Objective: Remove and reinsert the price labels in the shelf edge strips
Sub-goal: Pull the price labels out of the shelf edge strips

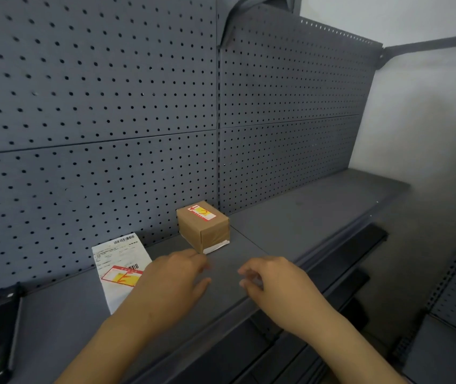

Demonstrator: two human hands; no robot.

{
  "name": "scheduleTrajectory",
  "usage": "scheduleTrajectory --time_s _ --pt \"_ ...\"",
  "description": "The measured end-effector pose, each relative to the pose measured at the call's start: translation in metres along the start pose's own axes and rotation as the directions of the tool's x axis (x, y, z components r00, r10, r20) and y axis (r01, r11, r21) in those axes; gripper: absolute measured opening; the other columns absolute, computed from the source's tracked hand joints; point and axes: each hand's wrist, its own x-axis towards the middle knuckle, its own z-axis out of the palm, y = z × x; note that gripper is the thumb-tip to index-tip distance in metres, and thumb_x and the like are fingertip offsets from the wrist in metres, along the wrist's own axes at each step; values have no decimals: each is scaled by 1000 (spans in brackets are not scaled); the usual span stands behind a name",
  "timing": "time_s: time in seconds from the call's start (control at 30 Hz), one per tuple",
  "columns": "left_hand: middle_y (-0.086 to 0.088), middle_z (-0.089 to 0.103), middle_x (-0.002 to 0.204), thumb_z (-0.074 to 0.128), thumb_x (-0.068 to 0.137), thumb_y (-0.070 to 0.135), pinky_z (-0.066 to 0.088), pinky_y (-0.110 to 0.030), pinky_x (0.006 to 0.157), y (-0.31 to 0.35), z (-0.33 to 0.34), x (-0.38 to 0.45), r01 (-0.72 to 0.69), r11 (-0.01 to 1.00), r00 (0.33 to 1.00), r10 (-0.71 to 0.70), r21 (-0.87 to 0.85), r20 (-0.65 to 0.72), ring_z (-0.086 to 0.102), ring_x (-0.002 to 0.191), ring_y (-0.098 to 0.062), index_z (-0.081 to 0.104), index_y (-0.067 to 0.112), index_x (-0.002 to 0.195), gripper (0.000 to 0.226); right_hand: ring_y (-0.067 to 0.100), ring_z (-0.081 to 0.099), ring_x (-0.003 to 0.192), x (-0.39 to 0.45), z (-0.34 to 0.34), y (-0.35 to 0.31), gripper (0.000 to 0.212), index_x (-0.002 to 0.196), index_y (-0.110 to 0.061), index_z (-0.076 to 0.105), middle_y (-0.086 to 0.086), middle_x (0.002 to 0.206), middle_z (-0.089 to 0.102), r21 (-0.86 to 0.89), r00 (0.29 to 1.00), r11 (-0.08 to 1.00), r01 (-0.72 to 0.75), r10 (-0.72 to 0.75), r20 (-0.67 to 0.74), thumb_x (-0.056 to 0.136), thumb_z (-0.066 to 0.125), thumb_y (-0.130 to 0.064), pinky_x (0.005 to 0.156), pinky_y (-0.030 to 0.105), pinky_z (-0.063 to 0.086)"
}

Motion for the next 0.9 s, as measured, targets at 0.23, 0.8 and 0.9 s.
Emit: scheduleTrajectory --time_s 0.23,0.8,0.9 --pt "12 57 117 48 92 42 47 -25 84 -24 1 26 23 999 1000 -24 42 18 56 103 -9 54 35 117 26 13 59 102 33 11 4 26 117 -29 59 -6 116 63 8 1000 1000 6 -6 10 94 50 -36 85 32 51" --pt "11 62 109 49 92 35 52 -27 81 -65 27 127 340 938 940 -336 65 -64 61 93 -10 60 32 110 21 19 59 100 232 40 50 24 113 -19 65 2 115 63 56 962 961 270 -272 36 92 55 -26 83 36 52" --pt "9 62 106 51 91 35 51 -28 78 -76 26 132 381 921 924 -376 80 -71 61 92 -13 60 29 104 17 21 57 100 254 53 44 24 112 -18 66 3 113 60 50 949 949 312 -314 39 91 56 -26 80 34 51"
